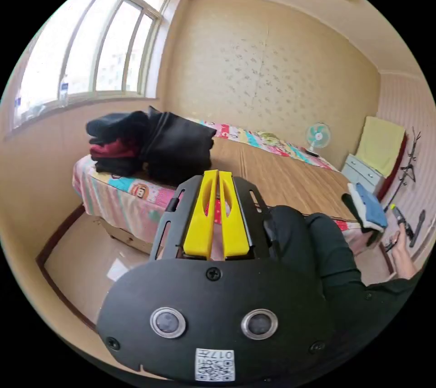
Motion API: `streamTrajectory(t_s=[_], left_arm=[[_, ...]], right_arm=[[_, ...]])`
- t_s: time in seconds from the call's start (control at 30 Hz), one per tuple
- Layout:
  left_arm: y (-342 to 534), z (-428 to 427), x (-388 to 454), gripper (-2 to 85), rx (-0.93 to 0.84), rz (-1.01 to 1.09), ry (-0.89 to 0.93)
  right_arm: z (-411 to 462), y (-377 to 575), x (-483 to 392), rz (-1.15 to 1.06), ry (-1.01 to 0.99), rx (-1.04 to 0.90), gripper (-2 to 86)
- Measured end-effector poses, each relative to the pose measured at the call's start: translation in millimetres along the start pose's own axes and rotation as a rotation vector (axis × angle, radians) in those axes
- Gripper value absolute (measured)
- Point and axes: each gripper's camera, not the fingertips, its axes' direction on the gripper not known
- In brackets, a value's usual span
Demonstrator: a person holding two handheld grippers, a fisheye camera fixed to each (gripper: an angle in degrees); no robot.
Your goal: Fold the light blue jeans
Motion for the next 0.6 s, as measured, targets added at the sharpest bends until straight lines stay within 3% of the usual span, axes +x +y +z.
streamTrajectory(t_s=[0.17, 0.23, 0.33, 0.47, 0.6], left_arm=[[-10, 37, -32, -0.9, -0.182, -0.266, 0.664], [-9, 43, -33, -0.9, -0.202, -0.302, 0.763], [-7, 45, -26, -0.8, -0.257, -0.303, 0.764], [-5, 38, -32, -0.8, -0.265, -0.343, 0.761], [-1, 28, -55, -0.9, -0.151, -0.440, 0.857]], right_arm=[[56, -13, 87, 0.143, 0.115, -0.287, 6.9], [85, -25, 100, 0.145, 0.152, -0.344, 8.8], [133, -43, 111, 0.110, 0.199, -0.419, 9.4], [193, -50, 141, 0.196, 0.329, -0.691, 5.6], [154, -97, 131, 0.211, 0.237, -0.484, 2.9]])
